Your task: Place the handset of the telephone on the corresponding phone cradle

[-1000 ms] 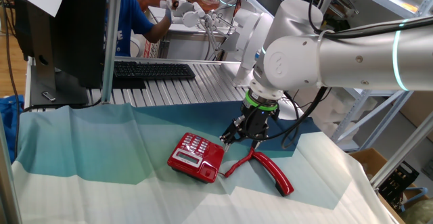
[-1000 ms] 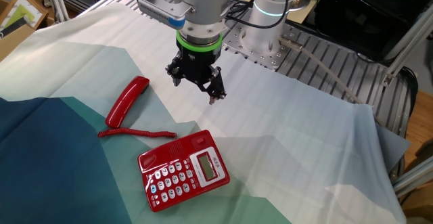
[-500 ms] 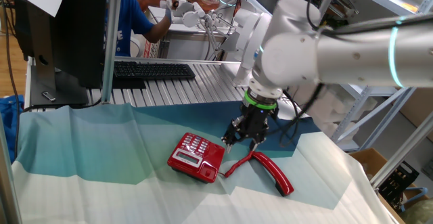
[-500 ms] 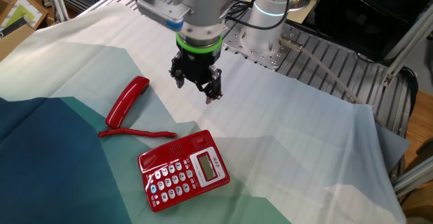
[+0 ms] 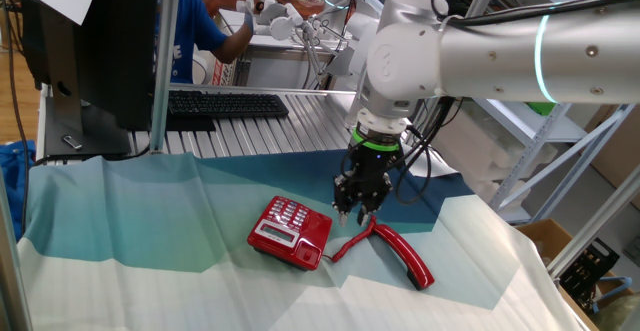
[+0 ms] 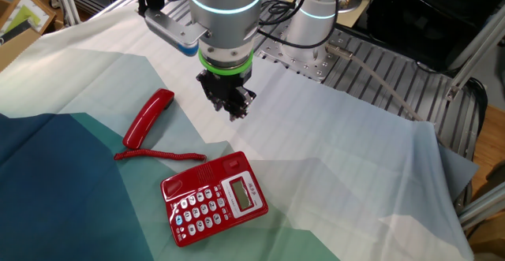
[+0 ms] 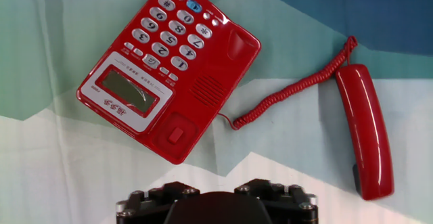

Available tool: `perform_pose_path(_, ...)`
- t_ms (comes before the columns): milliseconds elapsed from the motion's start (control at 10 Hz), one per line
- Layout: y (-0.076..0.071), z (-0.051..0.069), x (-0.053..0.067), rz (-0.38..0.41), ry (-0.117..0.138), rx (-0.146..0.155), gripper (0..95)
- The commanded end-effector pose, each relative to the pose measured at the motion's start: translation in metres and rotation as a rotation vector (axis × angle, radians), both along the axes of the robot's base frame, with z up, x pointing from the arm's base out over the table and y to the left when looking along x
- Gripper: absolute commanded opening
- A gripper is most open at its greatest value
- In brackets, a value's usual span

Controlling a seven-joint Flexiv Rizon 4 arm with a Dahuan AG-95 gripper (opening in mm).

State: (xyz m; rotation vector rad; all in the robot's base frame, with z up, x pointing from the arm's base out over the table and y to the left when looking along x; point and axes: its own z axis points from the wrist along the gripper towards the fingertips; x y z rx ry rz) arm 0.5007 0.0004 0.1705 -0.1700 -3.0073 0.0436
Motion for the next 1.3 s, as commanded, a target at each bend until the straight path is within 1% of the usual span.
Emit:
perform_pose_path(100, -0.0004, -0.0005, -0.0007, -0.001, 0.000, -0.001, 0.0)
perform_pose_path(900, -0.0004, -0.0005, -0.0007, 0.002, -0.001, 0.000, 0.0)
perform_pose_path(1200, -0.0004, -0.0005, -0.0007, 0.008, -0.004, 0.001, 0.0)
perform_pose_path(1300, -0.0004, -0.0005, -0.0007, 0.009, -0.010, 0.001, 0.0)
